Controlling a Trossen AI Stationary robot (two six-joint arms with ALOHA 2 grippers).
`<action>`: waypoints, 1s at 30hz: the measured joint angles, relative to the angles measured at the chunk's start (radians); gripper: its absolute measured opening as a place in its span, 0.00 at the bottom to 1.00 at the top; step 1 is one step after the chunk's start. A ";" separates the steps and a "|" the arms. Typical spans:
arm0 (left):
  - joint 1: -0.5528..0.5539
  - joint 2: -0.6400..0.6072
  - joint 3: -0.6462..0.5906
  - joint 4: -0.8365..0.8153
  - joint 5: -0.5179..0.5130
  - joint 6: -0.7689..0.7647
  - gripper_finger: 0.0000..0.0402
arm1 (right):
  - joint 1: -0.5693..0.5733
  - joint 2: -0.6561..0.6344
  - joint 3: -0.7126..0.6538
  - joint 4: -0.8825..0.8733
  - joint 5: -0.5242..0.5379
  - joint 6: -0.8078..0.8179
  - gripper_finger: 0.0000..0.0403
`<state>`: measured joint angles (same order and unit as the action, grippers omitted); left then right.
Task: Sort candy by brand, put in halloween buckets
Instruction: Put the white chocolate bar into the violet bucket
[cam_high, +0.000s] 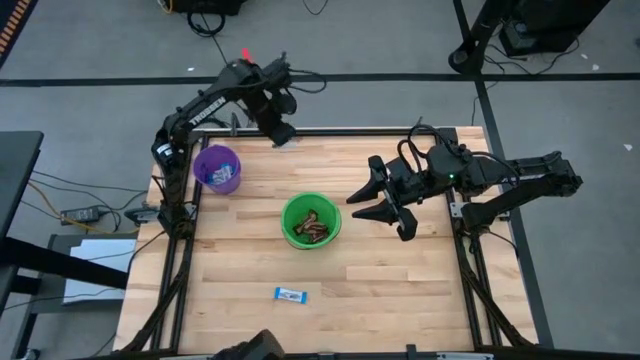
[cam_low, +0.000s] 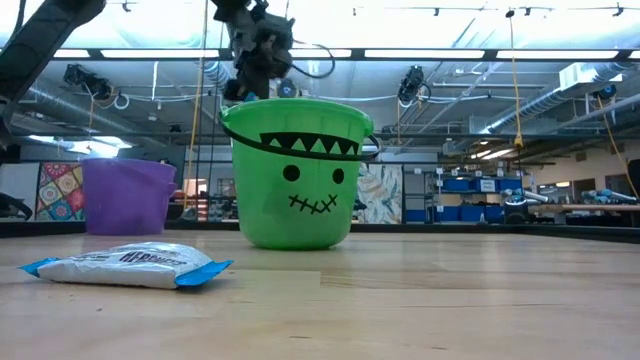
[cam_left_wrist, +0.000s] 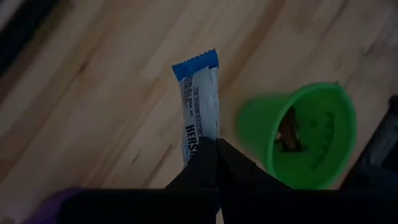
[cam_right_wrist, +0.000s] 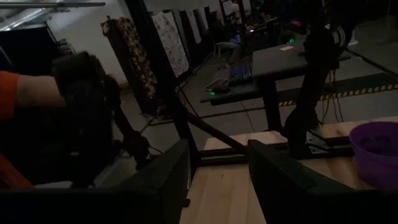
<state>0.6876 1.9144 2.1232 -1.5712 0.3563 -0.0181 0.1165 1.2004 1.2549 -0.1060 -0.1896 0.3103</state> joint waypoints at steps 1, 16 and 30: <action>0.001 -0.013 0.001 0.001 -0.008 -0.013 0.00 | 0.000 -0.003 0.000 -0.006 -0.007 0.000 0.44; 0.021 -0.234 -0.001 -0.001 -0.210 -0.231 0.00 | 0.007 -0.026 0.000 -0.052 -0.073 -0.042 0.44; 0.021 -0.430 -0.002 0.000 -0.528 -0.416 0.00 | 0.007 -0.078 0.000 -0.139 -0.075 -0.079 0.44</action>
<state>0.7088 1.4848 2.1212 -1.5715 -0.1713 -0.4338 0.1238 1.1224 1.2549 -0.2455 -0.2649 0.2317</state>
